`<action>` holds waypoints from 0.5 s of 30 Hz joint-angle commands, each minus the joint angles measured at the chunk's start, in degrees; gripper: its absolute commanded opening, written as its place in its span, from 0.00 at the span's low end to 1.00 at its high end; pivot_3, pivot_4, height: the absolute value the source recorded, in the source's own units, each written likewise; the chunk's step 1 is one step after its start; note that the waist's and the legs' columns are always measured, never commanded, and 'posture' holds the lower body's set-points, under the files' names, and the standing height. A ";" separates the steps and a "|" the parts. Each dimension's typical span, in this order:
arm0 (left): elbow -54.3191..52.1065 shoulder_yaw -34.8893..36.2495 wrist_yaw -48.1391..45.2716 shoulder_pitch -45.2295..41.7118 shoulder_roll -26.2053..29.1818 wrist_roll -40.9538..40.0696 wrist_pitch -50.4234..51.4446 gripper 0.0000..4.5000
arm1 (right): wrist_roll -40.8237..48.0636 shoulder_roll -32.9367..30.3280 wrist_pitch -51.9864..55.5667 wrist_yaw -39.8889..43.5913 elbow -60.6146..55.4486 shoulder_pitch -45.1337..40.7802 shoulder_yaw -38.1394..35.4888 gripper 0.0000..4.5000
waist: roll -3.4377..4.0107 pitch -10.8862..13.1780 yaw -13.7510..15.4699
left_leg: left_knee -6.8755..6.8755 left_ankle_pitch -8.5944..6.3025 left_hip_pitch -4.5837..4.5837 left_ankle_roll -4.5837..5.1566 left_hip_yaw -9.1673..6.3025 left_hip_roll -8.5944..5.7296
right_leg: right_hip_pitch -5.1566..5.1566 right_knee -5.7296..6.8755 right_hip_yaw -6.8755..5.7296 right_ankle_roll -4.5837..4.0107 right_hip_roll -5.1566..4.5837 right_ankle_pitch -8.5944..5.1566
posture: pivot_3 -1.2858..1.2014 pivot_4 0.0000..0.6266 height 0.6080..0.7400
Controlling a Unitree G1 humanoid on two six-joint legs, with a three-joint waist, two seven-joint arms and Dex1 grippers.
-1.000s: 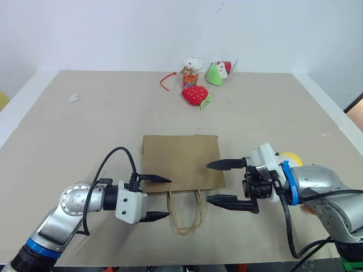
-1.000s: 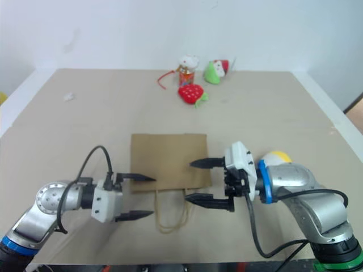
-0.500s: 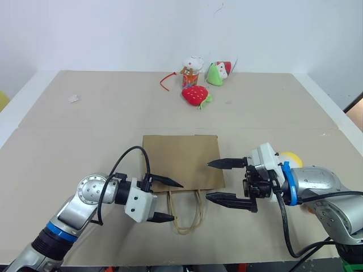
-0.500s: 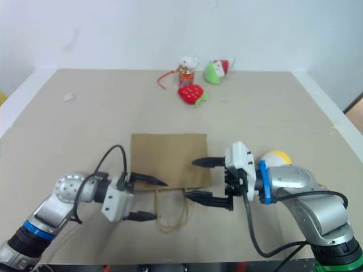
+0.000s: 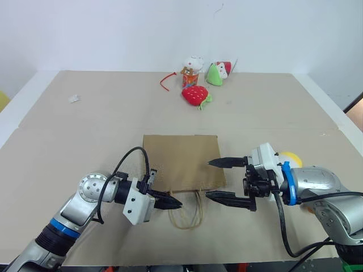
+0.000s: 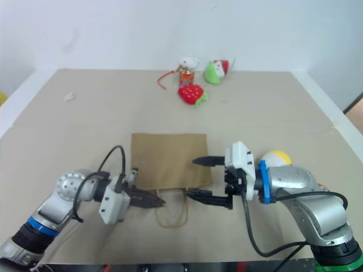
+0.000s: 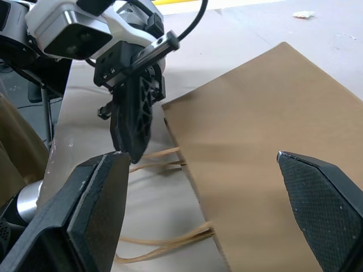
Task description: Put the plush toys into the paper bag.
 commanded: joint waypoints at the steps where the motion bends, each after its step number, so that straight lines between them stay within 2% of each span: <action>1: -1.78 3.81 1.83 -2.16 -0.04 -5.40 4.82 0.02 | 0.12 -0.73 -0.99 0.56 -0.22 0.07 -2.16 1.00 | 0.00 0.00 0.00 | 0.01 0.00 0.00 0.00 0.00 0.00 | 0.00 0.00 0.00 0.00 0.00 0.00 | 0.52 0.24 1.00; 7: -5.69 9.61 9.08 -6.08 -0.86 -14.15 22.36 0.02 | 1.19 -2.68 0.37 2.24 0.05 -0.03 -3.45 1.00 | 0.00 0.00 -0.04 | 0.10 0.02 0.01 0.03 -0.01 0.00 | 0.04 0.06 -0.03 0.05 0.02 0.03 | 0.52 0.24 1.00; 15: -6.78 11.02 16.69 -9.59 -5.25 -15.52 33.13 0.02 | 4.43 -3.08 3.72 2.66 -1.55 -1.22 -2.89 1.00 | 0.00 0.00 0.01 | 0.12 0.02 0.01 0.03 -0.05 -0.02 | 0.06 0.06 -0.03 0.10 0.04 0.06 | 0.52 0.24 1.00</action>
